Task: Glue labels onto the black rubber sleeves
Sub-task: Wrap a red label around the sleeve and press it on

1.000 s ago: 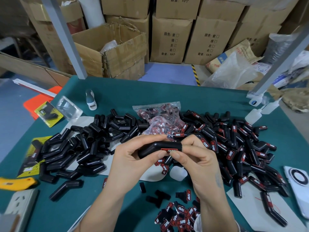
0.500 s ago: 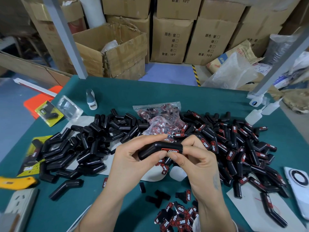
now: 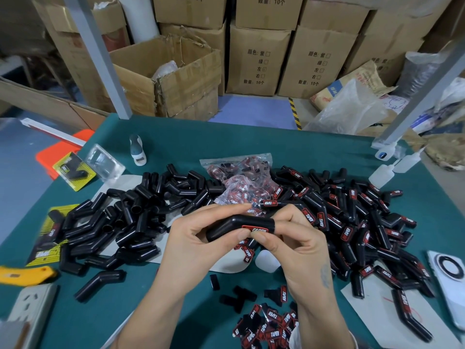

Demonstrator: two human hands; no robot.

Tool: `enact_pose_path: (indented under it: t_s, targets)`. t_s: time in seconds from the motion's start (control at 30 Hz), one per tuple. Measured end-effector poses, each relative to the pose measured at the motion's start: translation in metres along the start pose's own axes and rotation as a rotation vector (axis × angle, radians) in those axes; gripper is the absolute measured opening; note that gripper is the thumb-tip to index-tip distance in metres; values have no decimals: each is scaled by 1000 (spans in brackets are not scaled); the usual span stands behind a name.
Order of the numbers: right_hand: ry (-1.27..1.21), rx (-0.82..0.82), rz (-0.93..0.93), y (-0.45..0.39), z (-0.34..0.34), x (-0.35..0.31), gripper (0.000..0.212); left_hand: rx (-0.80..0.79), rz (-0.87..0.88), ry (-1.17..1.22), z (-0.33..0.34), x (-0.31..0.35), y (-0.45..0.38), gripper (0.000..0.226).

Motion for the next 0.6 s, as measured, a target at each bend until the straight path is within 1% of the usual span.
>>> enact_pose_path:
  t_s: [0.13, 0.3, 0.4, 0.6]
  targets:
    - [-2, 3, -7, 0, 0, 1, 12, -4, -7, 6, -1, -1, -1, 32]
    - [-11, 31, 27, -2, 1, 7, 20, 11, -38, 44, -1, -5, -4, 32]
    - [1, 18, 53, -4, 1, 8, 19, 16, -55, 62, -2, -8, -6, 32]
    - [35, 9, 34, -2, 4, 8, 17, 11, -65, 83, -2, -11, -5, 32]
Point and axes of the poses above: each hand's wrist, its own y-axis away from the middle knuckle, its own z-axis out of the palm, x = y × z, the point moved 1 cm from there along -y, towards the middle knuckle, and after that the axes turned 9 degrees about -x, right-handed, at the moved point
